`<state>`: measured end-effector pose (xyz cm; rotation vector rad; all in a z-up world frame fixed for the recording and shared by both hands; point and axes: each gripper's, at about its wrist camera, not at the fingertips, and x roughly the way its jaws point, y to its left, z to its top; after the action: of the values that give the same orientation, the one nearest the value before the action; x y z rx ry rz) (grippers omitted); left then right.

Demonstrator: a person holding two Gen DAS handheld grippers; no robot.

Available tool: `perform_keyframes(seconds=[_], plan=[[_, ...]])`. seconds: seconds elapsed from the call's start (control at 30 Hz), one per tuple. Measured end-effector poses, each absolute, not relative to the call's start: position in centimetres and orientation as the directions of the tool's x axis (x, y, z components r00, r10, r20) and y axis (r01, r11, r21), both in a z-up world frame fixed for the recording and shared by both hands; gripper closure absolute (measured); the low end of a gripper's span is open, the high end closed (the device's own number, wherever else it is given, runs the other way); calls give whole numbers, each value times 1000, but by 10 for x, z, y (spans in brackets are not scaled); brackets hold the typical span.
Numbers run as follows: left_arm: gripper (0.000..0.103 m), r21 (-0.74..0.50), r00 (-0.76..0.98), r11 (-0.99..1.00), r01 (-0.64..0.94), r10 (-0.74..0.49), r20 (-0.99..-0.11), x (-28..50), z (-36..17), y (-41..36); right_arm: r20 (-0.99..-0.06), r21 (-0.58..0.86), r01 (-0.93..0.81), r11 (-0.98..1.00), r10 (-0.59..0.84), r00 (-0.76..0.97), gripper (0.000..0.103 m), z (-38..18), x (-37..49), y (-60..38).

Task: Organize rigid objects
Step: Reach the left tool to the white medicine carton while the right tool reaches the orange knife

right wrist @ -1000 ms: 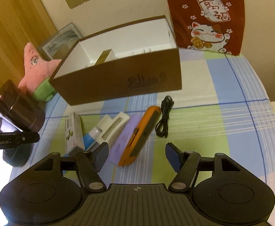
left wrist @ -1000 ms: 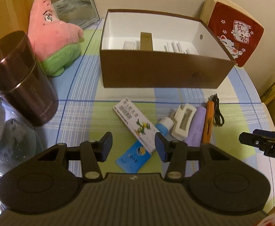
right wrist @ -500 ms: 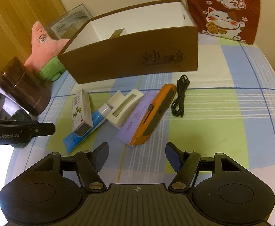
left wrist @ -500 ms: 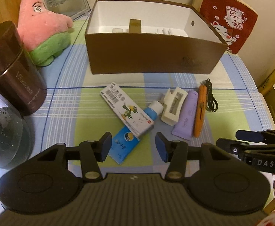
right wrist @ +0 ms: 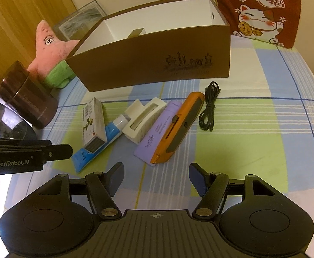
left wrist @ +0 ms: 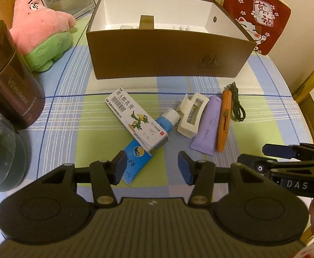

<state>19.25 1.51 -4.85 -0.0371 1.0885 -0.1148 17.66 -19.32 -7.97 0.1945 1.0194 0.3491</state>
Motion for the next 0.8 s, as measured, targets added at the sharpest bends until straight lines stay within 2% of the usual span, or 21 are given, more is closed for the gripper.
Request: perform_keyframes(seconds=[0.4,0.6,0.8], plan=[[51,-92,458,995,48,-104,-883,204,-61,20,-798,305,-159,939,343,495,39,-95,196,-191],[46,-113,466,993,31,-114,-877,215,-68,22,-789,286,-135,949,313,528,41,-103,212,-187],[46,-133,466,991,9,-121,-877,231,-77,22,-800,295,-88,951,297,521,53,-118,230,-184]])
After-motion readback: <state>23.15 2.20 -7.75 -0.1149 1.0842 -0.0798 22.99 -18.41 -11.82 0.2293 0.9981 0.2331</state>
